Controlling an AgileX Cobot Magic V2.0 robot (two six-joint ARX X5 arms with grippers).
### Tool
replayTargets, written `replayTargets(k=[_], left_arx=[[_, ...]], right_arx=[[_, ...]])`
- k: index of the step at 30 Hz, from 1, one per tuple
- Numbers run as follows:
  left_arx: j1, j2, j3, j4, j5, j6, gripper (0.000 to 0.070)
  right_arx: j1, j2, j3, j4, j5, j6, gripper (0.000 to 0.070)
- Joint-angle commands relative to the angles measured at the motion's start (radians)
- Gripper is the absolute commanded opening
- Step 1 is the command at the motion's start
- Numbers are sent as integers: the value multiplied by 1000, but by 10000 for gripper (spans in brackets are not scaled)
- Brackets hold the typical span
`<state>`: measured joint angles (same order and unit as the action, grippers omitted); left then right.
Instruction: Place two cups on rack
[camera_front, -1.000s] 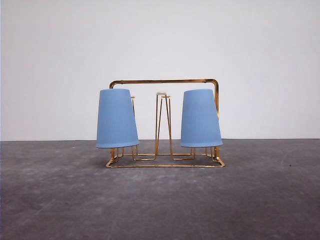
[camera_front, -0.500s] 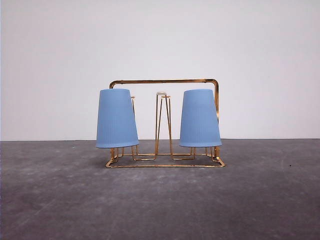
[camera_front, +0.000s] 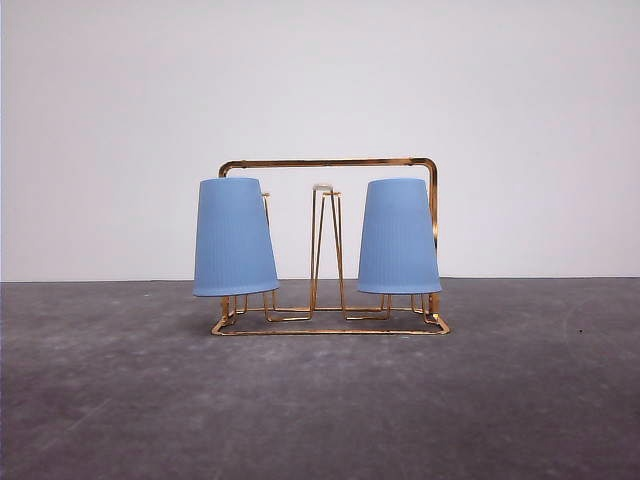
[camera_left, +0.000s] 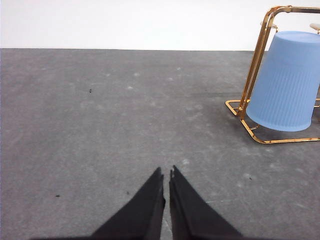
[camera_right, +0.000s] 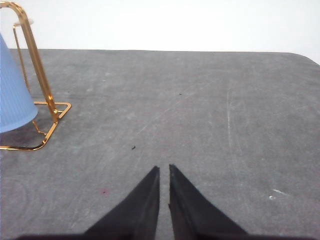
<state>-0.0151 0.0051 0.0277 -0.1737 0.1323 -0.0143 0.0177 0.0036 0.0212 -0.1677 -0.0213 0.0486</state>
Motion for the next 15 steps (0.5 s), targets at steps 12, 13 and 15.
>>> replayTargets(k=[12, 13, 15], left_arx=[[0, -2, -15, -3, -1, 10, 0], [0, -2, -15, -3, -1, 10, 0], [0, -2, -15, -3, -1, 10, 0]], right_arx=[[0, 0, -4, 11, 3, -4, 32], [0, 0, -4, 11, 3, -4, 32], [0, 0, -4, 11, 3, -4, 32]])
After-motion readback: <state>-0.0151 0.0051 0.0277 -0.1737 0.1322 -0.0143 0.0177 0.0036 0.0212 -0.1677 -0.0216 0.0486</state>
